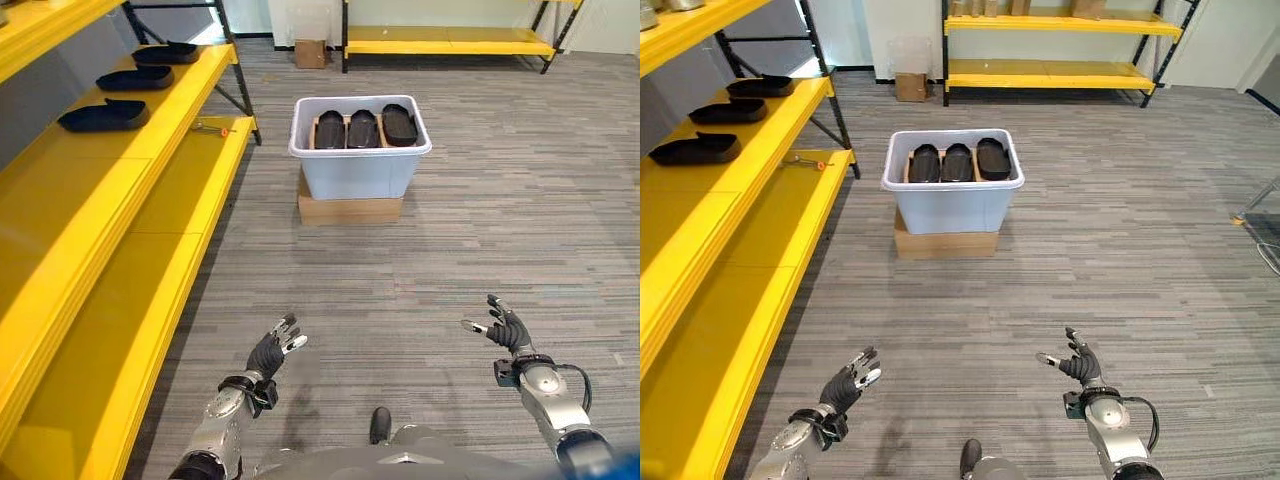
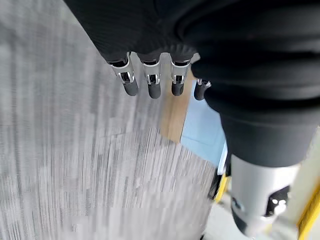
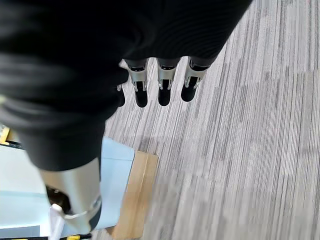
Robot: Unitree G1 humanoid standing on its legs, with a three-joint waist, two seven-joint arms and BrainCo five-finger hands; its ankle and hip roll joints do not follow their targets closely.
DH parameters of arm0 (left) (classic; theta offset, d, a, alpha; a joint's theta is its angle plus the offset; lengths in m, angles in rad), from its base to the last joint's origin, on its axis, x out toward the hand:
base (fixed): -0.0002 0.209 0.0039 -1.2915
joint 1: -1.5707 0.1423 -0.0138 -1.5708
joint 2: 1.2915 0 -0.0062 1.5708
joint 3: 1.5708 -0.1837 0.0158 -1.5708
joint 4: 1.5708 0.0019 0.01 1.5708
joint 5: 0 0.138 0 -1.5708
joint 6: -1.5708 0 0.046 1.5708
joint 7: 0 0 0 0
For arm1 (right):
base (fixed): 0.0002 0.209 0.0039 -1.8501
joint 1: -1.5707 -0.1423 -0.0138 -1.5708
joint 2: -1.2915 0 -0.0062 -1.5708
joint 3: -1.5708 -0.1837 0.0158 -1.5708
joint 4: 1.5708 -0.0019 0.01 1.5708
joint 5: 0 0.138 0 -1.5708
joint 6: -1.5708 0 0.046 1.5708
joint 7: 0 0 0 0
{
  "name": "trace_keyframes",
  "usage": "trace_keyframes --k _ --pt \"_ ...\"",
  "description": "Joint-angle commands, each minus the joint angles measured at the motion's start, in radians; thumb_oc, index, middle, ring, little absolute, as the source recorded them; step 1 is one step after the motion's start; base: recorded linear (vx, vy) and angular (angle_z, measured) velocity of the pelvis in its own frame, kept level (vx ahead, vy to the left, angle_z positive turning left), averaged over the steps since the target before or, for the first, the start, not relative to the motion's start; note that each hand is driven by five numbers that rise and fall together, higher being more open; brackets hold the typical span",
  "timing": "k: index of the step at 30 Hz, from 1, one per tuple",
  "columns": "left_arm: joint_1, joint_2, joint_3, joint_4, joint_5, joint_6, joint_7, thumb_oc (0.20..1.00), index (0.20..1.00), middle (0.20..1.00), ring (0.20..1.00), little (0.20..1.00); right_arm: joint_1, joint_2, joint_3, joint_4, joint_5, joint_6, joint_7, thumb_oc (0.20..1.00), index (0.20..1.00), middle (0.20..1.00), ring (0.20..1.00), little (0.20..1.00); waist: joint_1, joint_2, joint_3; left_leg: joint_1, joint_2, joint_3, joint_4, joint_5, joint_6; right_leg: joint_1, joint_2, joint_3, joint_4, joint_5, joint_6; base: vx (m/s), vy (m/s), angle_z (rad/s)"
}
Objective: Move parts from the plastic box to the shelf.
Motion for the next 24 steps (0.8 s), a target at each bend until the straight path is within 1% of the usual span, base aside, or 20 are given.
trace_keyframes --k 1,2,3,4,5,6,7,9,10,11,12,13,14,15,17,19,20,21,23,24 --pt "-0.036 0.035 -0.023 -0.085 -0.025 -0.053 0.018 1.000 1.000 1.000 1.000 1.000 -0.001 -0.021 -0.009 -0.023 0.007 -0.048 0.004 1.000 1.000 1.000 1.000 1.000 0.006 -0.028 0.016 -0.021 -0.099 0.133 -0.154 -0.030 0.128 0.021 -0.032 -0.073 -0.003 0.010 0.133 0.17 -0.009 0.00" --pt "-0.038 0.038 -0.019 -0.092 -0.017 -0.056 0.023 1.000 1.000 1.000 1.000 1.000 -0.003 -0.017 -0.008 -0.019 0.001 -0.053 0.011 1.000 1.000 1.000 1.000 1.000 0.006 -0.029 0.020 -0.021 -0.111 0.147 -0.202 -0.049 0.143 0.027 -0.037 -0.067 -0.001 0.009 0.139 0.28 0.119 -0.03" --pt "-0.032 0.043 -0.015 -0.105 -0.006 -0.062 0.056 1.000 1.000 1.000 1.000 1.000 -0.010 -0.008 0.005 -0.022 -0.011 -0.045 0.015 1.000 1.000 1.000 1.000 1.000 0.008 -0.028 0.021 -0.014 -0.144 0.190 -0.431 -0.056 0.165 0.051 -0.046 -0.055 -0.008 0.007 0.159 0.26 0.134 -0.05" --pt "-0.030 0.043 -0.014 -0.106 -0.008 -0.061 0.059 1.000 1.000 1.000 1.000 1.000 -0.010 -0.006 0.008 -0.025 -0.013 -0.042 0.014 1.000 1.000 1.000 1.000 1.000 0.009 -0.027 0.021 -0.015 -0.150 0.196 -0.470 -0.050 0.166 0.056 -0.047 -0.053 -0.012 0.007 0.162 0.29 0.170 -0.04" --pt "-0.023 0.042 -0.013 -0.108 -0.018 -0.058 0.073 1.000 1.000 1.000 1.000 1.000 -0.009 -0.005 0.015 -0.031 -0.018 -0.034 0.013 1.000 1.000 1.000 1.000 1.000 0.013 -0.021 0.020 -0.025 -0.166 0.195 -0.561 -0.026 0.164 0.067 -0.047 -0.048 -0.017 0.007 0.169 0.12 0.071 0.12" --pt "-0.023 0.042 -0.013 -0.108 -0.018 -0.058 0.073 1.000 1.000 1.000 1.000 1.000 -0.009 -0.005 0.015 -0.032 -0.018 -0.034 0.013 1.000 1.000 1.000 1.000 1.000 0.013 -0.022 0.020 -0.023 -0.168 0.195 -0.565 -0.024 0.164 0.067 -0.048 -0.048 -0.017 0.008 0.169 0.22 0.106 0.09" --pt "-0.013 0.038 -0.005 -0.107 -0.032 -0.055 0.089 1.000 1.000 1.000 1.000 1.000 -0.008 -0.004 0.026 -0.036 -0.021 -0.029 0.015 1.000 1.000 1.000 1.000 1.000 0.022 -0.010 0.020 -0.047 -0.163 0.182 -0.658 0.029 0.150 0.084 -0.042 -0.041 -0.024 0.004 0.173 0.26 0.090 -0.06" --pt "0.005 0.036 0.018 -0.098 -0.046 -0.044 0.072 1.000 1.000 1.000 1.000 1.000 -0.006 -0.005 0.045 -0.044 -0.016 -0.027 0.024 1.000 1.000 1.000 1.000 1.000 0.038 0.006 0.030 -0.092 -0.126 0.156 -0.759 0.144 0.113 0.106 -0.038 -0.033 -0.022 -0.005 0.171 0.36 0.129 -0.24" --pt "0.015 0.034 0.032 -0.090 -0.066 -0.051 0.058 1.000 1.000 1.000 1.000 1.000 -0.004 -0.009 0.052 -0.051 -0.018 -0.022 0.031 1.000 1.000 1.000 1.000 1.000 0.042 0.011 0.040 -0.120 -0.101 0.145 -0.779 0.172 0.102 0.112 -0.043 -0.029 -0.006 -0.019 0.169 0.25 0.106 -0.23" --pt "0.016 0.033 0.036 -0.088 -0.070 -0.053 0.056 1.000 1.000 1.000 1.000 1.000 -0.004 -0.009 0.054 -0.053 -0.019 -0.021 0.033 1.000 1.000 1.000 1.000 1.000 0.042 0.011 0.042 -0.125 -0.096 0.144 -0.782 0.175 0.100 0.113 -0.045 -0.030 -0.001 -0.023 0.169 0.30 0.144 -0.24" --pt "0.021 0.029 0.052 -0.080 -0.075 -0.076 0.056 1.000 1.000 1.000 1.000 1.000 0.000 -0.012 0.064 -0.061 -0.025 -0.019 0.041 1.000 1.000 1.000 1.000 1.000 0.042 0.015 0.050 -0.146 -0.074 0.154 -0.782 0.178 0.097 0.117 -0.055 -0.037 0.023 -0.040 0.168 0.30 0.150 -0.33" --pt "0.024 0.028 0.062 -0.074 -0.078 -0.095 0.060 1.000 1.000 1.000 1.000 1.000 0.003 -0.012 0.072 -0.069 -0.030 -0.022 0.042 1.000 1.000 1.000 1.000 1.000 0.039 0.020 0.052 -0.148 -0.072 0.177 -0.771 0.166 0.101 0.115 -0.059 -0.045 0.045 -0.055 0.168 0.36 0.183 -0.38" --pt "0.027 0.030 0.070 -0.072 -0.080 -0.101 0.060 1.000 1.000 1.000 1.000 1.000 0.002 -0.012 0.076 -0.071 -0.033 -0.023 0.040 1.000 1.000 1.000 1.000 1.000 0.040 0.023 0.052 -0.146 -0.075 0.184 -0.766 0.153 0.107 0.114 -0.060 -0.049 0.064 -0.068 0.167 0.34 0.152 -0.29" --pt "0.029 0.033 0.082 -0.078 -0.080 -0.100 0.074 1.000 1.000 1.000 1.000 1.000 0.000 -0.007 0.083 -0.071 -0.032 -0.022 0.043 1.000 1.000 1.000 1.000 1.000 0.047 0.023 0.053 -0.155 -0.076 0.171 -0.746 0.150 0.114 0.114 -0.062 -0.045 0.086 -0.084 0.164 0.35 0.136 -0.34" --pt "0.030 0.040 0.092 -0.076 -0.084 -0.091 0.085 1.000 1.000 1.000 1.000 1.000 -0.005 0.002 0.090 -0.061 -0.037 -0.026 0.057 1.000 1.000 1.000 1.000 1.000 0.058 0.022 0.055 -0.158 -0.088 0.152 -0.719 0.123 0.130 0.114 -0.064 -0.034 0.125 -0.116 0.158 0.36 0.119 -0.45" --pt "0.026 0.046 0.100 -0.062 -0.066 -0.080 0.071 1.000 1.000 1.000 1.000 1.000 -0.005 0.006 0.093 -0.052 -0.037 -0.029 0.063 1.000 1.000 1.000 1.000 1.000 0.063 0.019 0.051 -0.152 -0.099 0.161 -0.694 0.100 0.145 0.125 -0.063 -0.039 0.135 -0.136 0.153 0.37 0.135 -0.62" --pt "0.023 0.049 0.101 -0.053 -0.049 -0.053 0.029 1.000 1.000 1.000 1.000 1.000 -0.003 0.010 0.095 -0.051 -0.033 -0.027 0.074 1.000 1.000 1.000 1.000 1.000 0.069 0.013 0.045 -0.148 -0.118 0.152 -0.678 0.078 0.159 0.138 -0.062 -0.036 0.143 -0.151 0.155 0.43 0.184 -0.44" --pt "0.025 0.049 0.100 -0.051 -0.044 -0.043 0.002 1.000 1.000 1.000 1.000 1.000 -0.004 0.014 0.097 -0.050 -0.035 -0.027 0.080 1.000 1.000 1.000 1.000 1.000 0.076 0.010 0.043 -0.151 -0.129 0.132 -0.667 0.069 0.165 0.142 -0.063 -0.026 0.149 -0.155 0.156 0.33 0.157 -0.15" --pt "0.028 0.052 0.097 -0.051 -0.046 -0.039 -0.019 1.000 1.000 1.000 1.000 1.000 -0.007 0.018 0.098 -0.050 -0.037 -0.023 0.093 1.000 1.000 1.000 1.000 1.000 0.079 0.008 0.040 -0.144 -0.141 0.118 -0.661 0.055 0.174 0.140 -0.067 -0.016 0.170 -0.166 0.160 0.36 0.245 0.12" --pt "0.041 0.069 0.094 -0.061 -0.058 -0.014 -0.057 1.000 1.000 1.000 1.000 1.000 -0.009 0.030 0.100 -0.062 -0.066 -0.009 0.121 1.000 1.000 1.000 1.000 1.000 0.084 0.005 0.026 -0.111 -0.187 0.087 -0.673 0.017 0.205 0.134 -0.080 0.007 0.234 -0.176 0.185 0.51 0.395 0.02"
